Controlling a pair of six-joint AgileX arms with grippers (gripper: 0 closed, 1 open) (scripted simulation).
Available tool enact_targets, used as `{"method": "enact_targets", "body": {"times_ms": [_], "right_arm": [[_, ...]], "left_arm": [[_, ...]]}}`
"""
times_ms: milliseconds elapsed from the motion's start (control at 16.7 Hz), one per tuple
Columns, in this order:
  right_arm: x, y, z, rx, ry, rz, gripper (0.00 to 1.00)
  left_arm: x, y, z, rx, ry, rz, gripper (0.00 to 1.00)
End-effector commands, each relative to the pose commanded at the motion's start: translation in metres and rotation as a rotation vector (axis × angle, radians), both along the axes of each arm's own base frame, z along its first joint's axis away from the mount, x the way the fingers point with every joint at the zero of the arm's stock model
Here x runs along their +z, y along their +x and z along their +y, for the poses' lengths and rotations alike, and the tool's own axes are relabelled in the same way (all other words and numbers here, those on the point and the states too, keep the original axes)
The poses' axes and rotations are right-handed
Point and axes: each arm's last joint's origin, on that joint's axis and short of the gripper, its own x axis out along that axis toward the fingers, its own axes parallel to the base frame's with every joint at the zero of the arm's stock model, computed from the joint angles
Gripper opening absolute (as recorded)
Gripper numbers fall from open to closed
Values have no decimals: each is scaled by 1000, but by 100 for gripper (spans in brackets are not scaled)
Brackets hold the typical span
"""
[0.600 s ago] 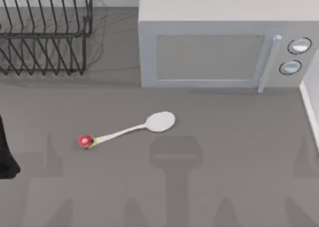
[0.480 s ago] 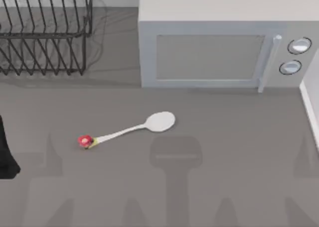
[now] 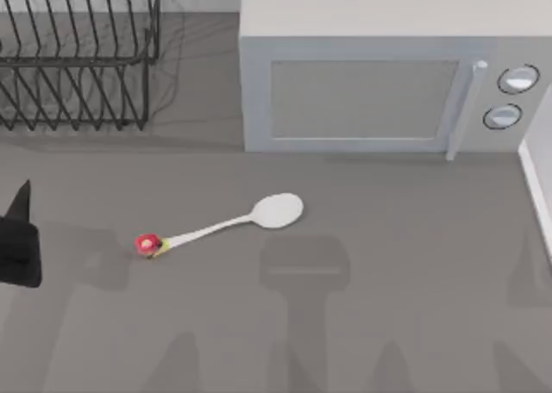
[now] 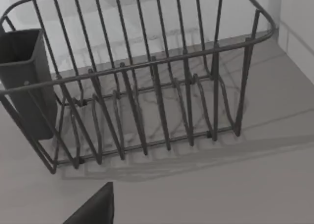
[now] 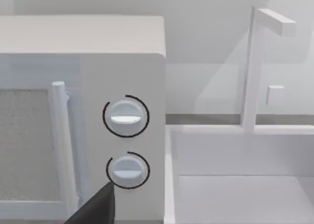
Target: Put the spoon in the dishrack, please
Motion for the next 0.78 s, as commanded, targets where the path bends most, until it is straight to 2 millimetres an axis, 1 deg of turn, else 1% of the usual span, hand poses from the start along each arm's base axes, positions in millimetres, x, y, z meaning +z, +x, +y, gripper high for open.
{"method": "enact_targets", "body": {"times_ms": [120,180,240,360,480,600,780], "right_arm": [[0,0,0,0,0,0,100],[0,0,0,0,0,0,100],[0,0,0,0,0,0,100],[0,0,0,0,0,0,100],[0,0,0,0,0,0,100],[0,0,0,0,0,0,100],[0,0,0,0,0,0,100]], "left_arm": [[21,19,-8,-66,84,136,100],[30,32,-13,-105,131,214,100],[36,47,-20,-147,180,296,100],[42,80,-36,-242,282,466,100],[39,115,-57,-346,384,627,100],[30,147,-79,-452,480,770,100],[11,184,-113,-601,602,929,100]]}}
